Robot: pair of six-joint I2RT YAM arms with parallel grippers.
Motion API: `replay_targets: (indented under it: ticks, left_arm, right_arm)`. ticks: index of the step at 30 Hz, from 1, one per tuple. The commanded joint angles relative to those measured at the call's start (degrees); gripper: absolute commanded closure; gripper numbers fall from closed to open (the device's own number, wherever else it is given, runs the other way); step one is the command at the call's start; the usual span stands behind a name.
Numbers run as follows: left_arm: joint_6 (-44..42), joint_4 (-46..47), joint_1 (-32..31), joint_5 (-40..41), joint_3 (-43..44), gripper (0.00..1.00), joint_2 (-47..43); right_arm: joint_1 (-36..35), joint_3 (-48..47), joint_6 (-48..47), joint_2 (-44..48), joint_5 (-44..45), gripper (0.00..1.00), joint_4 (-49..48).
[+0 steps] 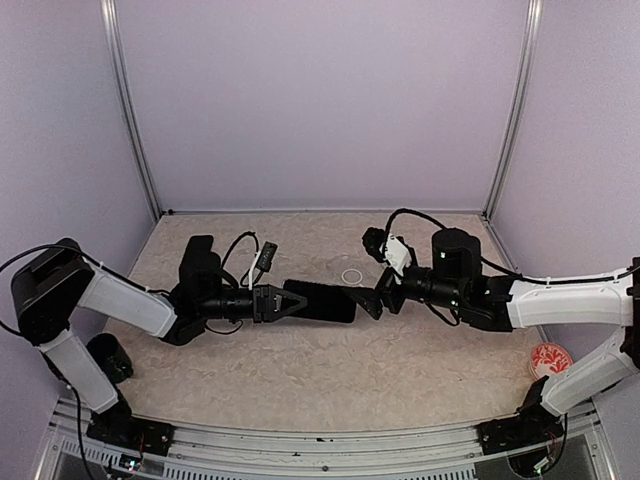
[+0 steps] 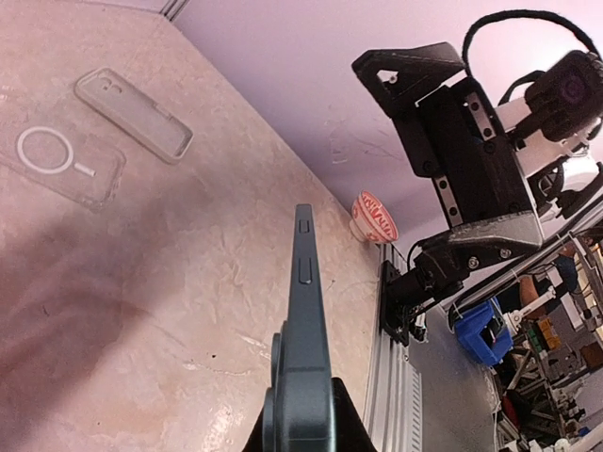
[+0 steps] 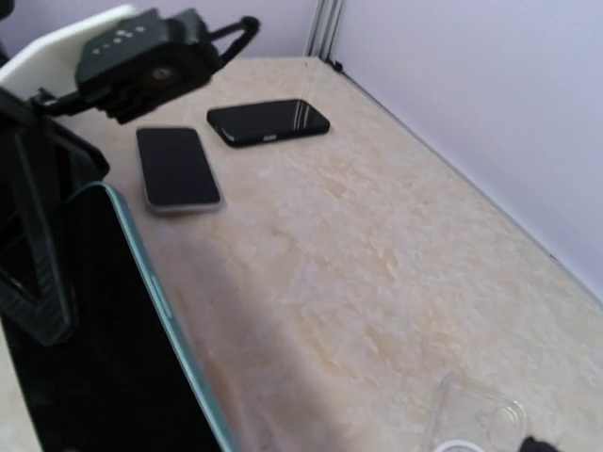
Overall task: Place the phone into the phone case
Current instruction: Pass from the right arm to the left, then pass from the left arm to the right
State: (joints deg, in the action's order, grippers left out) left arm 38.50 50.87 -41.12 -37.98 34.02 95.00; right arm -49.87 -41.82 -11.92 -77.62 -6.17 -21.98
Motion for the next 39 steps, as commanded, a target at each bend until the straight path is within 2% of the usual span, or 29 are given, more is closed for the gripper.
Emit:
replay_targets:
  ticks: [1,9,14,22,39]
  left_arm:
    - [-3.1,8.6,-1.1,0.7,-0.6,1.00,-3.9]
    - [-8.3,11.1,-3.2,3.6,-2.1,1.00,-8.8]
    - [-8.2,16.4,-3.5,4.5,-4.3,1.00,-10.6]
    - [-7.6,19.8,-4.8,3.7,-4.0,1.00,-10.0]
    - [-6.8,23.1,-6.6,4.8,-2.4,1.00,-6.8]
  right_arm:
    - [-0.4,-0.4,6.2,3.1,-1.2,0.00,3.2]
    - [-0.3,-0.3,11.8,6.0,-10.3,0.00,3.0]
    - [-0.1,-0.3,16.1,5.4,-17.5,0.00,1.6]
    - [0.0,0.1,20.2,2.7,-27.8,0.02,-3.7]
    - [0.0,-1.7,26.4,-1.9,-34.3,0.20,-9.7]
